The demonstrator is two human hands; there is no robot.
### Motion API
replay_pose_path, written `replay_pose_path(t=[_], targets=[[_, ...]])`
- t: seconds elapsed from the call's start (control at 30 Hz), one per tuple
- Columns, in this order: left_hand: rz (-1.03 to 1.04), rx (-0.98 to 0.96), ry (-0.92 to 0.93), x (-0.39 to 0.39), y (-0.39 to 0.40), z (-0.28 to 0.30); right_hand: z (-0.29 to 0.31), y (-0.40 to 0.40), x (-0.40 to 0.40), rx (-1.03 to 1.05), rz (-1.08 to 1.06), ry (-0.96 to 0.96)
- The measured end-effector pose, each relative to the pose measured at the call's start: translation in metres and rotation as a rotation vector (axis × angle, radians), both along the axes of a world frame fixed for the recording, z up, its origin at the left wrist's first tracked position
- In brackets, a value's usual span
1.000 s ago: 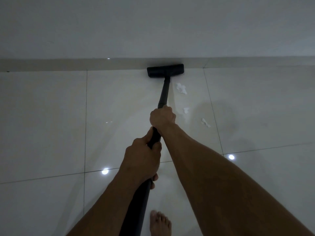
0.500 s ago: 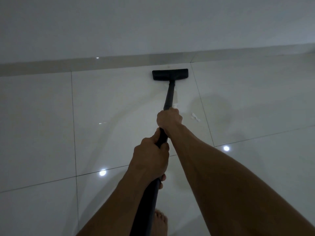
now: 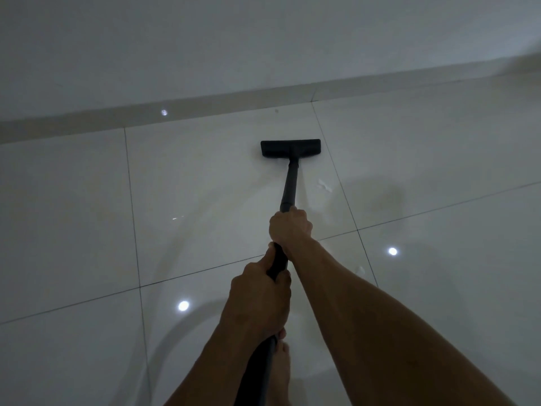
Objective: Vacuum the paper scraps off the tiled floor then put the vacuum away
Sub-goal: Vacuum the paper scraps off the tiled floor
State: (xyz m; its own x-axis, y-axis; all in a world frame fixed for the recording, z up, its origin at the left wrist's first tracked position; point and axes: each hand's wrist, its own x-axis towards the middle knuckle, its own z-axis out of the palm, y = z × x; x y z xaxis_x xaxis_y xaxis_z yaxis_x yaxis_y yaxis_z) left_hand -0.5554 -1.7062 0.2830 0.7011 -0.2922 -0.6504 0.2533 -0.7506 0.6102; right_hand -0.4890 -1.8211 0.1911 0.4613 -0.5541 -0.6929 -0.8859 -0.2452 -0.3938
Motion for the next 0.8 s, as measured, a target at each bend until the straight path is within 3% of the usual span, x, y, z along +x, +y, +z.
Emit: replay_pose_path(t=[0.8], targets=[[-0.061, 0.012, 0.034, -0.183, 0.030, 0.016, 0.011, 0.028, -0.193, 0.002, -0.048, 0.039]])
